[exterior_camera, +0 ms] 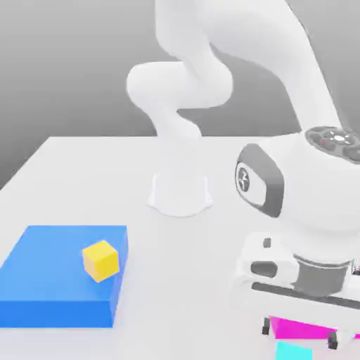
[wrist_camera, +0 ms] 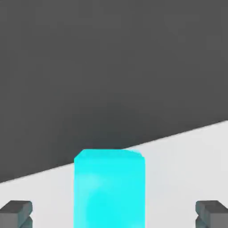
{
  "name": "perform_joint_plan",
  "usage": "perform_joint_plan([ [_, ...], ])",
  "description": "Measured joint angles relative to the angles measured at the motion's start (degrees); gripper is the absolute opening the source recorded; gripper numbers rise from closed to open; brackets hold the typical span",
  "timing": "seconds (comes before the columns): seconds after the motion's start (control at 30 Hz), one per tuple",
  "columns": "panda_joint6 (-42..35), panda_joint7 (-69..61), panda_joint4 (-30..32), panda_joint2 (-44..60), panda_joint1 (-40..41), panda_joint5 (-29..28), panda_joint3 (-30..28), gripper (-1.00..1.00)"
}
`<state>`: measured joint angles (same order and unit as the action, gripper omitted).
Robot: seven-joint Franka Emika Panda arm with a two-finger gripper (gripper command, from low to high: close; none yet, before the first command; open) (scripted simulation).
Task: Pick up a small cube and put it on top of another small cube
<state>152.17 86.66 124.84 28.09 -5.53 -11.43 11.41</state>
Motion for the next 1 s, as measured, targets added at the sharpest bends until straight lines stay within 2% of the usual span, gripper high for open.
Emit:
perform_joint_plan([
  [0.03,1.57,0.52,-0.45,2.10,-0.58,-0.64,-0.70,0.00],
  [0.07,2.74,0.90,-0.79,3.65,-1.02,-1.12,-1.23,-1.00],
  [0.27,3.42,1.09,-0.96,4.42,-1.21,-1.36,-1.47,-1.00],
  [0.43,-2.46,-1.07,0.86,-3.33,0.25,1.53,0.74,-1.00],
  [0.77,-11.18,-14.03,11.80,-23.69,-4.59,10.13,11.36,-1.00],
  [1.0,-16.16,-24.29,19.76,-37.48,-12.30,17.59,13.66,-1.00],
])
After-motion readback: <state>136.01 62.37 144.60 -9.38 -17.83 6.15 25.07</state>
